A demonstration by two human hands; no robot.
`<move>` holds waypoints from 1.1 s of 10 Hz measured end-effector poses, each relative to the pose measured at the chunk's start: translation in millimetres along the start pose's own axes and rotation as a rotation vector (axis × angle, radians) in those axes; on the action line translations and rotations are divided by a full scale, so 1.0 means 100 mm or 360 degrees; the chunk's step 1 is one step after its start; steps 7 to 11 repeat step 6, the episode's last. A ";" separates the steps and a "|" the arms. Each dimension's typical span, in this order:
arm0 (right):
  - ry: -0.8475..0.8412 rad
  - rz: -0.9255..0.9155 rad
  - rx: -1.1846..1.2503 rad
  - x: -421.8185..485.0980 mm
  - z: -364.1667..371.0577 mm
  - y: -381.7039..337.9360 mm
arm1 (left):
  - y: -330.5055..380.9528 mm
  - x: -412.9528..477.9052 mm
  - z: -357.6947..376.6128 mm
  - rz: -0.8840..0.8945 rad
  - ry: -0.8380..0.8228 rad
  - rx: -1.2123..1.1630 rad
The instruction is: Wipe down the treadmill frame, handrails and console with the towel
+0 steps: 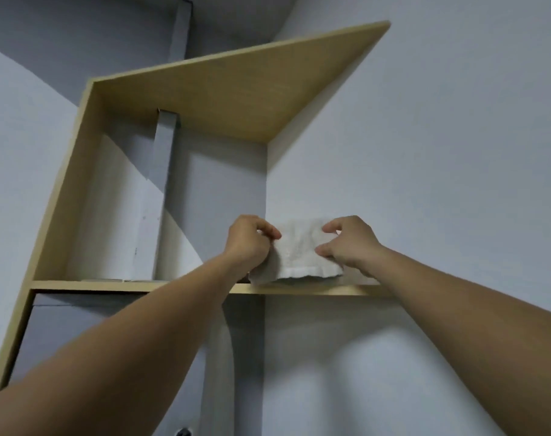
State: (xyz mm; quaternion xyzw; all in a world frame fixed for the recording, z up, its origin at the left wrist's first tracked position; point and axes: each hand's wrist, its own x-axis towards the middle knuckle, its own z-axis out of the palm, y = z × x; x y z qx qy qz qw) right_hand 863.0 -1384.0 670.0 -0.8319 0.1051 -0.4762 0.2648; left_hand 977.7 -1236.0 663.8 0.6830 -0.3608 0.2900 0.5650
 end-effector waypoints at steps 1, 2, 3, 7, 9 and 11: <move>-0.0267 -0.0050 -0.0673 0.11 0.25 0.28 | -0.37 0.21 0.24 -0.0260 -0.0517 0.0528; -0.0214 -0.0086 -0.0582 0.19 0.32 0.34 | -0.62 0.35 0.23 -0.0240 -0.0797 0.0813; -0.0139 -0.0051 -0.0496 0.28 0.31 0.42 | -0.67 0.44 0.16 -0.0350 -0.0829 0.0521; 0.0055 0.0090 0.0488 -0.06 0.17 0.23 | -0.49 0.08 -0.24 -0.0305 -0.0337 -0.0820; 0.0055 0.0090 0.0488 -0.06 0.17 0.23 | -0.49 0.08 -0.24 -0.0305 -0.0337 -0.0820; 0.0055 0.0090 0.0488 -0.06 0.17 0.23 | -0.49 0.08 -0.24 -0.0305 -0.0337 -0.0820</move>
